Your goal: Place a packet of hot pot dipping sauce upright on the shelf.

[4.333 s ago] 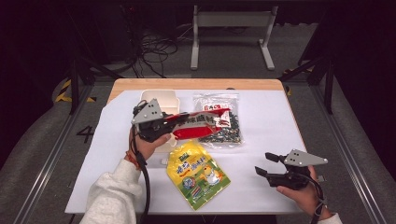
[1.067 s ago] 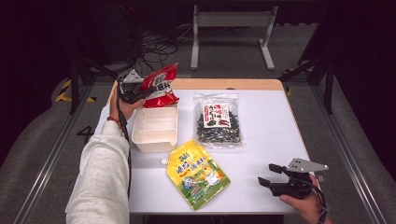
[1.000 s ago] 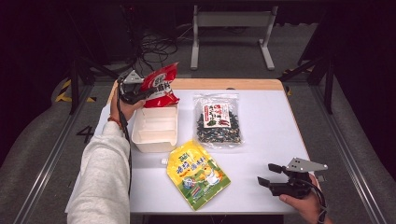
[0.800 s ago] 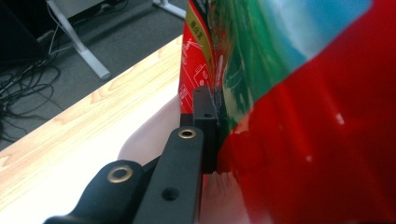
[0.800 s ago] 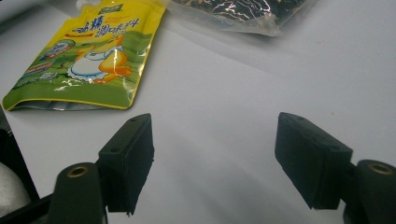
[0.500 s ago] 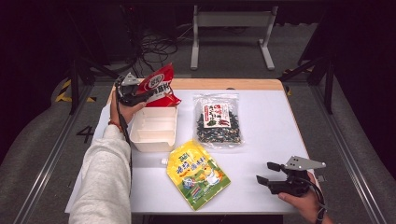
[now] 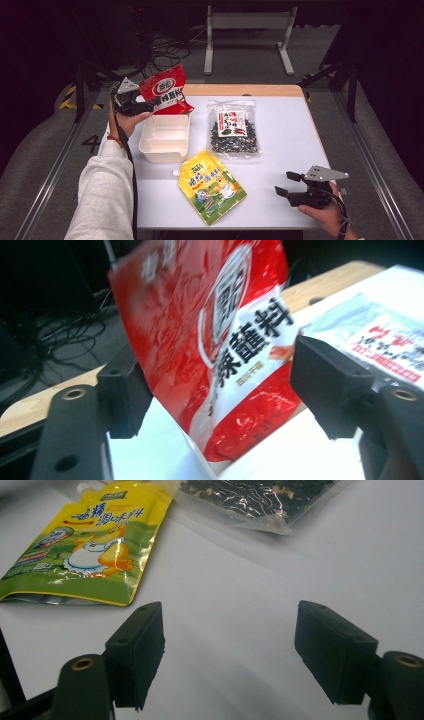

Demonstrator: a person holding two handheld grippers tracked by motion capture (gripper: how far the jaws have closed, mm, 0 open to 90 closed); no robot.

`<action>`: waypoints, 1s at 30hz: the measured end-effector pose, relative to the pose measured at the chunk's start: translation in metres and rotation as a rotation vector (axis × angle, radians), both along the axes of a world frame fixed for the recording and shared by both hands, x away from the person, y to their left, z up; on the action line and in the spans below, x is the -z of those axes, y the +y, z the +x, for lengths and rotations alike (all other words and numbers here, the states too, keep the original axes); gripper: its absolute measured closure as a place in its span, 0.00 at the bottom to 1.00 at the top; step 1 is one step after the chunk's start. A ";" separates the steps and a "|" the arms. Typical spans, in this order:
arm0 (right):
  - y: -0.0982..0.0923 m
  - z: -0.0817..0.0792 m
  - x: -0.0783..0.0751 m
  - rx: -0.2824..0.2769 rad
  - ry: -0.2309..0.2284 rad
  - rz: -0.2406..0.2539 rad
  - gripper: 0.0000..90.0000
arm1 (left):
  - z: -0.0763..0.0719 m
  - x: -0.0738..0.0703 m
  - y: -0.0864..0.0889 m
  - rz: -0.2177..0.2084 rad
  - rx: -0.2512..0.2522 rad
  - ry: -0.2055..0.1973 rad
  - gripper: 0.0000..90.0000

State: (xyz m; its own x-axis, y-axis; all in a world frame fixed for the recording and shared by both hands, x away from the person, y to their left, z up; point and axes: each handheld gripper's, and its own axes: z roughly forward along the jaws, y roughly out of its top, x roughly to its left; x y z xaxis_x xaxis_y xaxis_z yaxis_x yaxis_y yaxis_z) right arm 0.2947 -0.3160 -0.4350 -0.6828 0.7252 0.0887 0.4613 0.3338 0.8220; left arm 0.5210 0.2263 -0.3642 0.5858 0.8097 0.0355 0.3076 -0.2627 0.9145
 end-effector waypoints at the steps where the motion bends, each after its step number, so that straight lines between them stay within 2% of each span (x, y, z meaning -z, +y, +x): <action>1: 0.000 0.000 0.000 0.002 -0.003 -0.002 0.31 | -0.003 0.000 0.000 -0.002 0.005 0.002 0.28; 3: 0.000 0.001 -0.001 0.002 -0.004 0.002 0.31 | -0.006 -0.001 0.000 0.006 0.010 0.000 0.28; 6: 0.000 0.003 -0.003 0.002 -0.012 0.005 0.31 | -0.020 0.000 0.004 -0.005 0.023 -0.006 0.27; 10: 0.002 0.006 -0.005 0.000 -0.024 -0.002 0.32 | -0.033 0.004 0.008 0.005 0.030 -0.006 0.25; 13: 0.002 0.009 -0.008 0.005 -0.036 -0.002 0.32 | -0.042 0.005 0.012 0.007 0.023 -0.008 0.24; 16: 0.002 0.012 -0.011 0.010 -0.043 -0.003 0.32 | -0.050 0.007 0.016 0.017 0.028 0.004 0.22; 18: 0.002 0.015 -0.012 0.015 -0.047 -0.002 0.32 | -0.055 0.007 0.019 0.004 0.028 0.004 0.21; 19: 0.001 0.016 -0.012 0.017 -0.049 -0.001 0.33 | -0.061 0.008 0.018 0.024 0.030 -0.002 0.21; 20: 0.001 0.016 -0.012 0.017 -0.049 -0.001 0.33 | -0.061 0.008 0.018 0.024 0.030 -0.002 0.21; 21: 0.001 0.019 -0.014 0.020 -0.052 -0.002 0.33 | -0.065 0.008 0.018 0.036 0.036 -0.008 0.21; 30: -0.004 0.042 -0.019 0.049 -0.062 -0.002 0.36 | -0.114 0.011 0.010 0.015 0.114 -0.042 0.20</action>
